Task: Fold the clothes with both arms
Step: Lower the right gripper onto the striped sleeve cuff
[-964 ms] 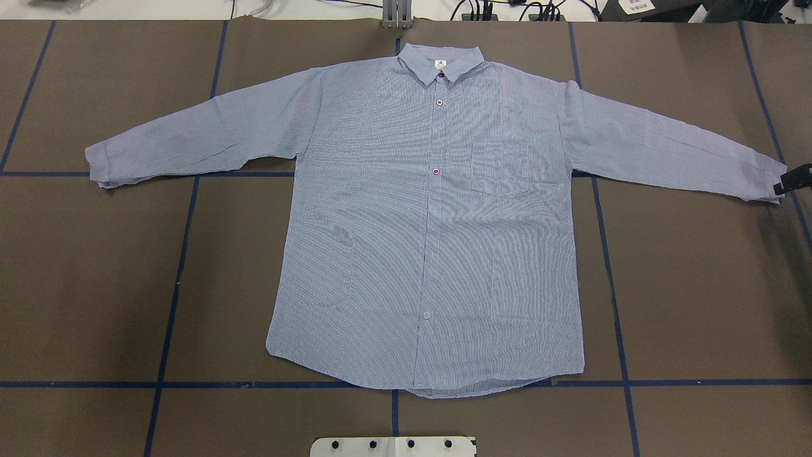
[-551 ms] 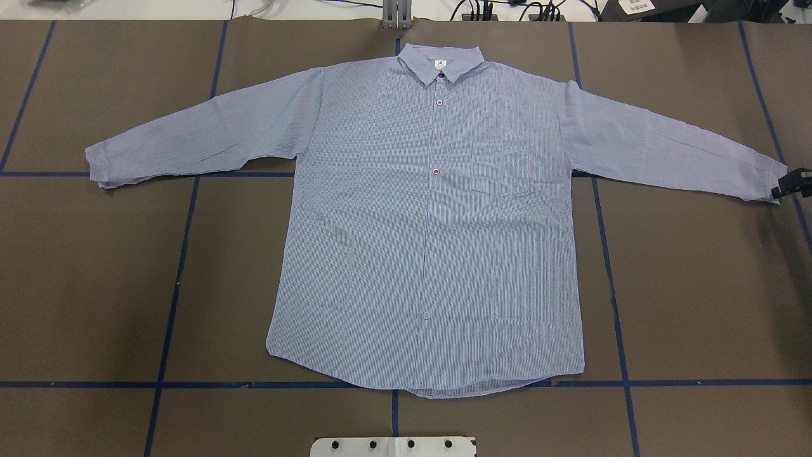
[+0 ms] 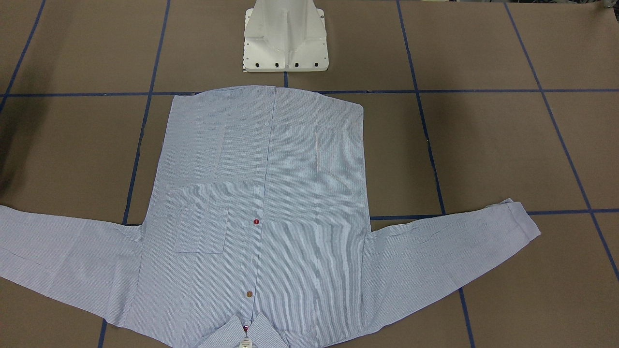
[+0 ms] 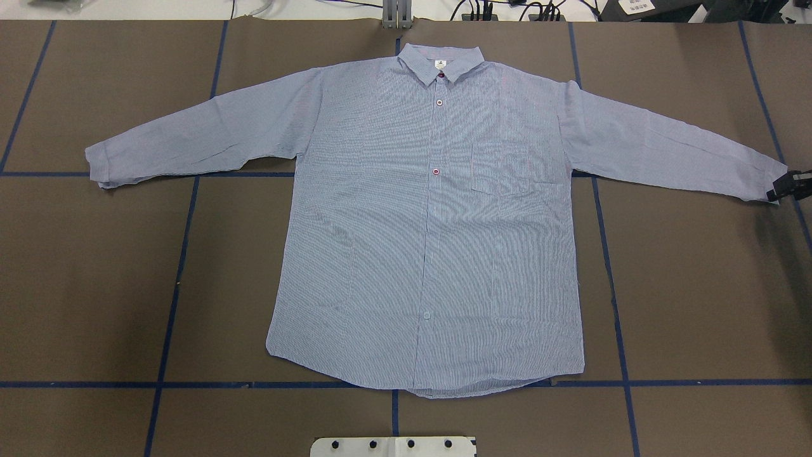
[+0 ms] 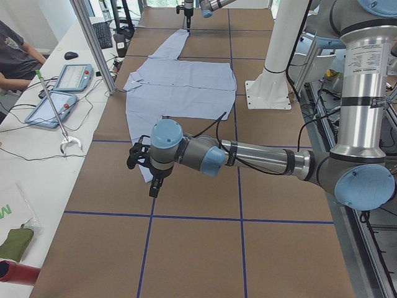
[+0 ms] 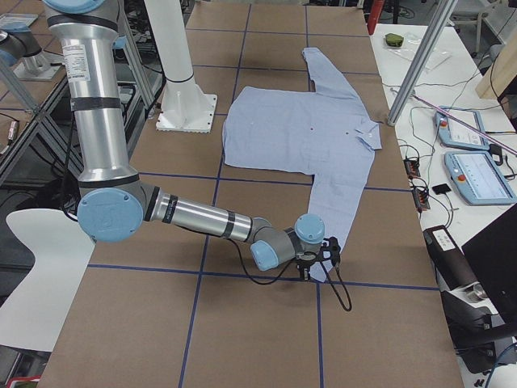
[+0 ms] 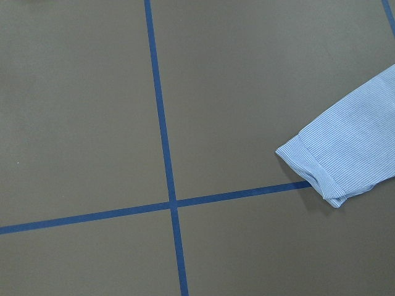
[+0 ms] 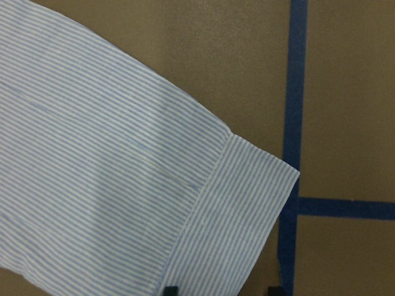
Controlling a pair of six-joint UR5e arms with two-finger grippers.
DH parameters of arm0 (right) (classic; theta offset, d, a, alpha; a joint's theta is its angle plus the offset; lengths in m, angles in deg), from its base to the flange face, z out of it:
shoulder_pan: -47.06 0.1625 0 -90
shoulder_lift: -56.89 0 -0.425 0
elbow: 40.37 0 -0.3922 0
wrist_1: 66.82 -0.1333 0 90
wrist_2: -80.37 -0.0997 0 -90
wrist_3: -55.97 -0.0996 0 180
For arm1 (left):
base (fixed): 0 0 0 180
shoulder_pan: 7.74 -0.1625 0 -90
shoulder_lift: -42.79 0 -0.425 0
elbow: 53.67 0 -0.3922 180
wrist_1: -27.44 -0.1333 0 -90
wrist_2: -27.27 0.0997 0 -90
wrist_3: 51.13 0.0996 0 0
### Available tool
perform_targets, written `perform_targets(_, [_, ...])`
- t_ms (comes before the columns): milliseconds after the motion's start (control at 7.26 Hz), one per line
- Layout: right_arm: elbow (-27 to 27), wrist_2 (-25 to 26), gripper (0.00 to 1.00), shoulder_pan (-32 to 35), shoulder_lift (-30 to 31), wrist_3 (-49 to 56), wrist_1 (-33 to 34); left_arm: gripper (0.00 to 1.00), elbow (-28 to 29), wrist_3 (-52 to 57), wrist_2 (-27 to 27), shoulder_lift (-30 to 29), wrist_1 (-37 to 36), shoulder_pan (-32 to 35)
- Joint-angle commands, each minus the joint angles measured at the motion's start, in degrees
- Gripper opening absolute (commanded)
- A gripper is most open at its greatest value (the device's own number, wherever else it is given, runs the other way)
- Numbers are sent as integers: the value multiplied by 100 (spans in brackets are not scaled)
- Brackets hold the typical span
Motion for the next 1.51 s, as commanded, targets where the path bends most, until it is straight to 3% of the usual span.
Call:
perform_targets(0, [16,-7,25,4,15,-12,6,99,-3,0,0,0,6,-6])
perform_targets(138, [16,-7,18,4,33,-12,6,99,-3,0,0,0,-2,2])
perform_targets(275, [25,-7,5,4,42,-39,6,99,-20,0,0,0,-2,2])
perform_targets(413, [7,-50,0,4,16,-204,24,99,-29,-9,0,0,-2,2])
perform_targets(689, [-89,-155,0,13,-2,-223,15,99,-29,-9,0,0,6,-6])
perform_targets(1102, [-572,-788,0,293,76,-189,33,99,-38,-9,0,-9,-2,-6])
perform_targets(1377, [-424,-701,0,285,174,-162,50,99,-108,-9,0,26,-2,2])
